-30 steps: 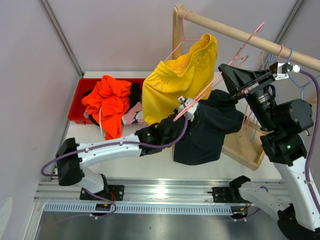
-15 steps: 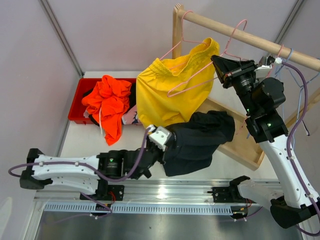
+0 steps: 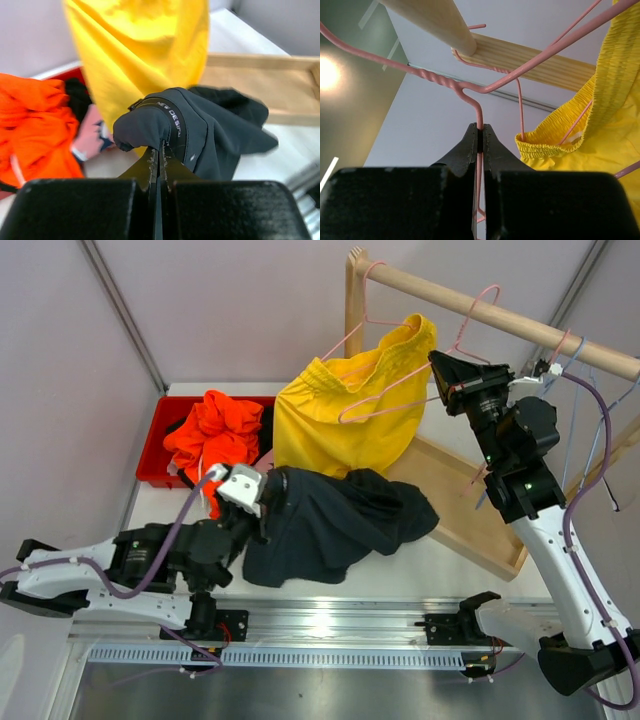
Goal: Remove the shorts from the hanger
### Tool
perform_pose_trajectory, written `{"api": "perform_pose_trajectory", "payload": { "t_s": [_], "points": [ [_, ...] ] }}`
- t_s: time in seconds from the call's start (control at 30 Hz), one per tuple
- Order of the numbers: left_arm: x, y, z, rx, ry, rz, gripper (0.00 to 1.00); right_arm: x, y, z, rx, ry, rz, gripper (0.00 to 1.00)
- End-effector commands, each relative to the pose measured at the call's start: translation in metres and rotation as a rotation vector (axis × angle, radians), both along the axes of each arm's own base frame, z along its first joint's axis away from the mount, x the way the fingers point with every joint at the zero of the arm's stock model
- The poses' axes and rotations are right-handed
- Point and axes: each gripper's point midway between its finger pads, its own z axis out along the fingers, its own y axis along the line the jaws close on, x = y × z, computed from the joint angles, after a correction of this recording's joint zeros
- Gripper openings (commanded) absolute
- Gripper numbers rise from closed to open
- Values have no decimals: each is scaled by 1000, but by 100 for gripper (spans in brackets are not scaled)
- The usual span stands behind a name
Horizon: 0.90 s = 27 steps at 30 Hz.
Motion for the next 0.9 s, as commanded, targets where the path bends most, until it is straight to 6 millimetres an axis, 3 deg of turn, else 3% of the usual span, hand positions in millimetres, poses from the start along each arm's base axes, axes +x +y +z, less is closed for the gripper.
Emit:
{"api": "perform_pose_trajectory", "payload": {
  "t_s": [0.0, 0.1, 0.27, 0.37, 0.43, 0.47, 0.5, 0.57, 0.67, 0.77, 0.8, 0.87],
  "points": [
    [15, 44, 33, 72, -95, 155, 0, -5, -6, 12, 38, -46, -16, 0],
    [21, 60, 58, 129, -167, 202, 0, -7, -7, 4, 36, -34, -10, 0],
    [25, 87, 109, -1, -224, 229, 0, -14, -5, -9, 42, -16, 12, 0],
    [29, 97, 127, 24, -265, 243, 0, -18, -5, -21, 34, 2, 19, 0],
    [37, 86, 116, 148, -272, 256, 0, -22, -4, -29, 21, 11, 27, 0],
    [41, 88, 123, 146, -264, 265, 0, -23, -3, -32, 11, 15, 32, 0],
    [44, 77, 119, 127, -248, 221, 0, -25, -1, -37, -23, 21, 38, 0],
    [61, 82, 107, 185, -225, 274, 0, -28, 1, -41, -72, 20, 44, 0],
    [76, 93, 111, 178, -229, 321, 0, -32, 0, -62, -184, 63, 35, 0],
    [93, 117, 136, 149, -256, 402, 0, -41, 0, -85, -264, 92, 54, 0],
    [92, 131, 161, 98, -286, 437, 0, -43, -1, -92, -283, 106, 56, 1],
    [116, 141, 167, 131, -274, 502, 0, -50, -6, -100, -321, 101, 51, 35]
  ]
}}
